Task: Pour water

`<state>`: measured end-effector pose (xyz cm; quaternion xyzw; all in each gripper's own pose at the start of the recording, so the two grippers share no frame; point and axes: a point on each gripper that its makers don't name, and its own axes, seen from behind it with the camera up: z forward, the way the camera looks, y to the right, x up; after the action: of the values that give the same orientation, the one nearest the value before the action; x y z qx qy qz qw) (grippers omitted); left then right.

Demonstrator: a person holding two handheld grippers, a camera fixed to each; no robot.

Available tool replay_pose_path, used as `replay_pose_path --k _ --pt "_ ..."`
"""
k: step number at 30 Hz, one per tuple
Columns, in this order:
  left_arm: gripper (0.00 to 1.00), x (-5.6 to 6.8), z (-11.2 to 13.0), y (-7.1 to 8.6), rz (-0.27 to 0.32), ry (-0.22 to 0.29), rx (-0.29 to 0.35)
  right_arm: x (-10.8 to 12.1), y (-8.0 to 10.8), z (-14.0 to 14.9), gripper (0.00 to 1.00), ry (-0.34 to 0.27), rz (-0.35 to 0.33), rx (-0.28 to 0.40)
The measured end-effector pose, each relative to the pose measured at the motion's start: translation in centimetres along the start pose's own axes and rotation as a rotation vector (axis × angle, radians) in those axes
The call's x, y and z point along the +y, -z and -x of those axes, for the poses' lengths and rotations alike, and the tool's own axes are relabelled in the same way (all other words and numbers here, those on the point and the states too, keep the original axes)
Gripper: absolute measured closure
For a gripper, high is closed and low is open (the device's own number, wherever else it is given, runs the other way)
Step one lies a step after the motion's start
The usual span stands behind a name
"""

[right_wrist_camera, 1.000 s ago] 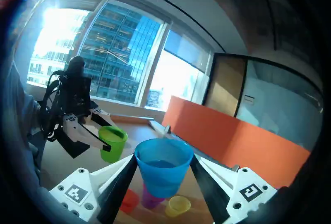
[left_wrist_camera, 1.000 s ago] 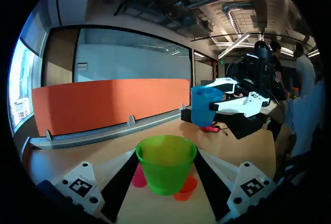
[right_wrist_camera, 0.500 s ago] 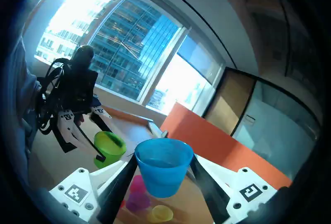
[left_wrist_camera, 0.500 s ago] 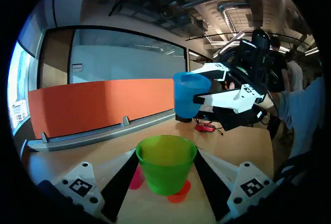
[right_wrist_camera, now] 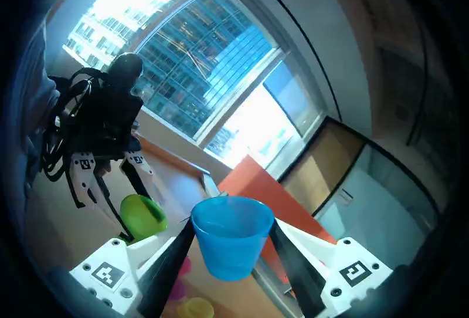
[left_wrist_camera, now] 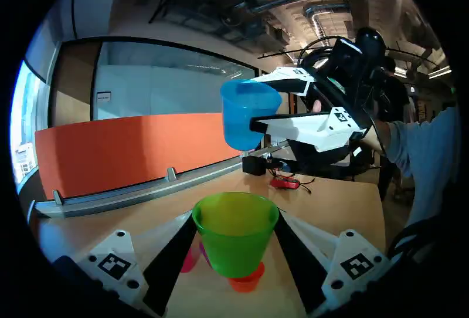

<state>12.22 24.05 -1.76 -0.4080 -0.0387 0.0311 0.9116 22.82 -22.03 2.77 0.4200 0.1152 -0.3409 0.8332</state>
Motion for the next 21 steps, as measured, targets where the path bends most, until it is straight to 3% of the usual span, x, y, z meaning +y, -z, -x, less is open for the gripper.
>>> replay_pose_path --k 8,21 --pt "0.11 0.3 -0.3 -0.5 0.014 -0.001 0.005 0.6 -1.0 -0.5 0.09 0.134 0.002 -0.011" --pt "0.11 0.5 -0.6 -1.0 0.030 -0.005 0.010 1.6 -2.4 -1.3 0.09 0.297 0.019 -0.017"
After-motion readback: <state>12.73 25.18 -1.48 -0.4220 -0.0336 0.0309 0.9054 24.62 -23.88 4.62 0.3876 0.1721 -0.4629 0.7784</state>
